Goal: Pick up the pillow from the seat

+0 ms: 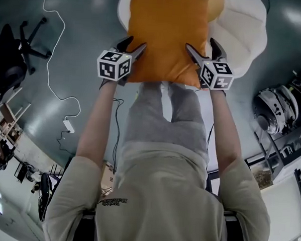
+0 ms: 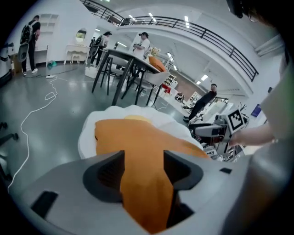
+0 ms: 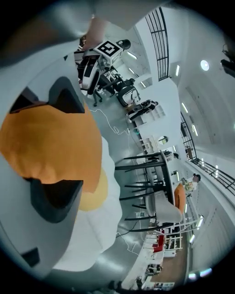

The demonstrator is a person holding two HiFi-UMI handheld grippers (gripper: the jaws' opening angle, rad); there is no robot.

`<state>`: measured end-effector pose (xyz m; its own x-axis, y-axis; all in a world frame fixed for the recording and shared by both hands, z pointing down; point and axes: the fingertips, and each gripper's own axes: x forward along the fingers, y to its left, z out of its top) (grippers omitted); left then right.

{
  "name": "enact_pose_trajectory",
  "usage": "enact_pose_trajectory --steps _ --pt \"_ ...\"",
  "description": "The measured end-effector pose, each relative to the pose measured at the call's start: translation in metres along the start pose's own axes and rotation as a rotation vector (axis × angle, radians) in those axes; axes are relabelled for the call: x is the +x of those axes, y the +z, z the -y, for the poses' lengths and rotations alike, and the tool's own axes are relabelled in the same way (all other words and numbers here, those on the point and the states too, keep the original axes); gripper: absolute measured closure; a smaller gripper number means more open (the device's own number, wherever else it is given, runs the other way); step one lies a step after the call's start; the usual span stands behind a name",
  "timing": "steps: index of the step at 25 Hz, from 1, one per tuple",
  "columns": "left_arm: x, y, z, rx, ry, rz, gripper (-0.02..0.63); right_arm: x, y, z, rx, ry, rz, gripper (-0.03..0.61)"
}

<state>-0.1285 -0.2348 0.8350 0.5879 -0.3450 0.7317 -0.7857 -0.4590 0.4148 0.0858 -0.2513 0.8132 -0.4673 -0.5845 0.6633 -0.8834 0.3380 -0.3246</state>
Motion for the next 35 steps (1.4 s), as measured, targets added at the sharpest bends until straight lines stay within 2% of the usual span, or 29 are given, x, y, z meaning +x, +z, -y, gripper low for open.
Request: enact_pose_trajectory --steps 5,11,14,17,22,24,27,31,35 --pt "0.025 -0.039 -0.010 -0.016 0.032 -0.068 0.329 0.021 -0.056 0.016 0.047 -0.003 -0.131 0.106" --pt "0.041 -0.078 -0.017 -0.108 0.051 -0.111 0.318 0.039 -0.121 0.019 0.259 0.028 -0.270 0.044" --pt "0.053 -0.097 -0.018 -0.130 0.060 -0.147 0.318 0.048 -0.150 0.016 0.318 0.051 -0.324 0.043" --pt "0.057 -0.105 -0.024 -0.156 0.047 -0.154 0.319 0.055 -0.158 0.013 0.334 0.077 -0.348 0.049" --pt "0.061 -0.105 -0.027 -0.161 0.022 -0.167 0.392 0.063 -0.155 0.001 0.312 0.139 -0.391 0.234" --pt "0.059 -0.099 -0.021 -0.136 0.020 -0.140 0.437 0.059 -0.145 -0.003 0.281 0.166 -0.375 0.310" --pt "0.052 -0.088 -0.013 -0.111 0.018 -0.095 0.486 0.050 -0.129 -0.009 0.226 0.181 -0.338 0.390" --pt "0.038 -0.063 -0.005 -0.076 0.013 -0.080 0.538 0.036 -0.097 -0.022 0.121 0.166 -0.255 0.456" --pt "0.017 -0.033 0.006 -0.045 0.012 -0.041 0.565 0.014 -0.063 -0.032 0.047 0.133 -0.188 0.466"
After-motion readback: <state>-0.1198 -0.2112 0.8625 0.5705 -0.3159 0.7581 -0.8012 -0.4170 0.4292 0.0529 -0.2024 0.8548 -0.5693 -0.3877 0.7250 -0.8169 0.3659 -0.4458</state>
